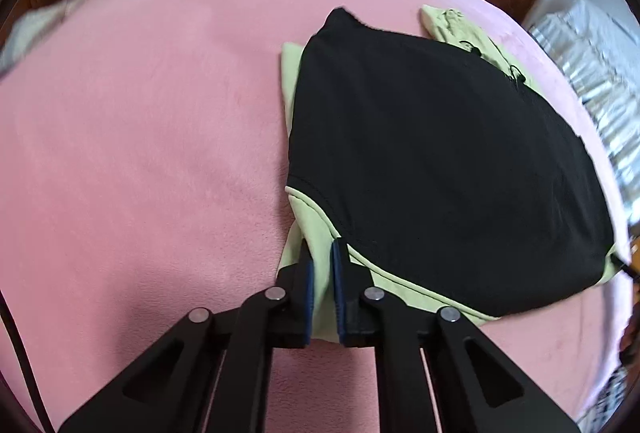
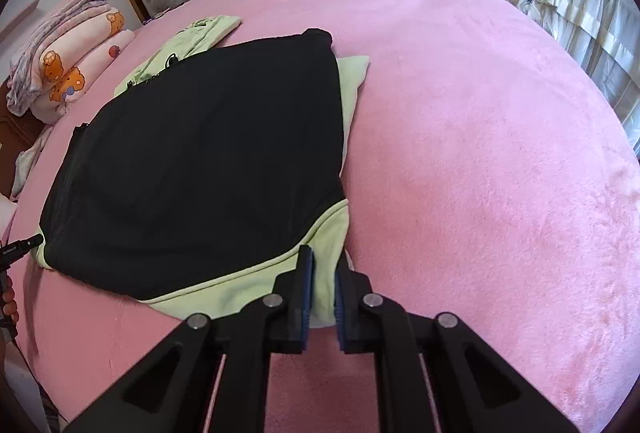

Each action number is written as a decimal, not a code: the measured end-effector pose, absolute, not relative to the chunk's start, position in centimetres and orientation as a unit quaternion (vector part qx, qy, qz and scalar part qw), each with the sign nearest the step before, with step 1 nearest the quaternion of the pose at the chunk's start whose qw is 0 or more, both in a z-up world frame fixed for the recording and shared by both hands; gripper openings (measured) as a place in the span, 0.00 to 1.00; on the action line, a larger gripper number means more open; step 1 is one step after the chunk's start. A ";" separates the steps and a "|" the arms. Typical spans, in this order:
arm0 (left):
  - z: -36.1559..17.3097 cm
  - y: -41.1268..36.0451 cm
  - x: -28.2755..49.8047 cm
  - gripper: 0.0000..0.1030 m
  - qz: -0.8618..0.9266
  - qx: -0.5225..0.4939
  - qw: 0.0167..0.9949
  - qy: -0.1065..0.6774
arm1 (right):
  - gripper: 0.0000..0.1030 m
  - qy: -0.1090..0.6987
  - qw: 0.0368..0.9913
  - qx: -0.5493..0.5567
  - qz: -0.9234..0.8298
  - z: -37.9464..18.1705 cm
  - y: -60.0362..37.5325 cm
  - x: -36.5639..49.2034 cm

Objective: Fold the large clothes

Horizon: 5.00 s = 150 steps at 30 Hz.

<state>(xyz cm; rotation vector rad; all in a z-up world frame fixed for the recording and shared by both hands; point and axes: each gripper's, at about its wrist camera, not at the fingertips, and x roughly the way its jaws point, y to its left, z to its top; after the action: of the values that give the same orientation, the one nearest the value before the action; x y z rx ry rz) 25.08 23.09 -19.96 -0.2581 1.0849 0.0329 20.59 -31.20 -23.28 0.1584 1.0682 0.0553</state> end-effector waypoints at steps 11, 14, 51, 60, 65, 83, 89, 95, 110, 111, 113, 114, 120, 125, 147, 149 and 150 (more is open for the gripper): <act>-20.9 23.5 23.2 0.09 0.009 -0.101 0.848 0.520 | 0.05 0.532 0.845 0.050 0.007 -24.8 -31.6 18.8; -19.1 23.2 23.1 0.23 0.038 -0.080 0.854 0.512 | 0.12 0.522 0.851 0.053 -0.016 -23.0 -31.7 18.9; -15.4 18.8 40.3 0.70 0.062 -0.028 0.880 0.471 | 0.44 0.508 0.861 -0.002 0.030 -20.7 -21.4 39.0; -10.4 13.2 43.8 0.70 0.013 0.028 0.893 0.449 | 0.44 0.480 0.872 0.023 0.090 -15.0 -16.4 42.9; -8.2 10.5 44.3 0.73 -0.029 0.048 0.894 0.444 | 0.53 0.450 0.889 0.008 0.088 -11.2 -15.8 43.6; -15.6 8.7 50.8 0.75 -0.032 0.002 0.859 0.512 | 0.70 0.519 0.852 0.066 0.030 -19.8 -17.5 56.7; -17.9 8.4 50.1 0.75 -0.048 0.003 0.852 0.521 | 0.69 0.535 0.838 0.103 0.029 -23.2 -16.9 59.7; -19.1 8.7 49.5 0.75 -0.055 -0.001 0.849 0.526 | 0.25 0.548 0.828 0.118 0.036 -26.1 -15.6 61.5; -18.0 11.9 44.6 0.75 -0.060 -0.082 0.845 0.525 | 0.02 0.332 0.893 -0.091 0.290 -12.5 -8.0 45.2; -17.9 12.1 43.8 0.75 -0.060 -0.084 0.845 0.524 | 0.02 0.325 0.886 -0.124 0.308 -12.4 -7.5 42.9; -17.7 12.5 42.3 0.75 -0.062 -0.081 0.846 0.524 | 0.02 0.318 0.877 -0.170 0.318 -13.0 -6.9 39.7; -17.6 12.8 41.3 0.75 -0.061 -0.078 0.846 0.524 | 0.02 0.316 0.870 -0.196 0.323 -13.6 -6.7 37.9; -17.9 13.3 37.0 0.75 -0.065 -0.058 0.835 0.543 | 0.10 0.316 0.849 -0.323 0.272 -18.4 -6.0 30.5; -16.9 13.0 33.5 0.75 -0.082 -0.039 0.832 0.547 | 0.32 0.378 0.843 -0.277 0.264 -19.9 -8.1 28.3; -15.5 5.5 33.3 0.75 -0.160 0.034 0.838 0.520 | 0.46 0.530 0.817 0.217 0.060 -23.3 -26.3 48.6; -15.9 5.5 33.7 0.75 -0.159 0.031 0.837 0.523 | 0.46 0.548 0.801 0.238 0.050 -24.7 -26.7 50.1; -16.1 5.5 34.0 0.75 -0.158 0.029 0.836 0.524 | 0.46 0.555 0.793 0.246 0.048 -25.4 -26.8 50.8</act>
<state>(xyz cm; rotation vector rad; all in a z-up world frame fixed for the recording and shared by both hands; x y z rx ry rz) 33.99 5.46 -16.10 0.0622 1.1095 -0.3337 50.80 -26.76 -25.40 0.5295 1.1943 0.1035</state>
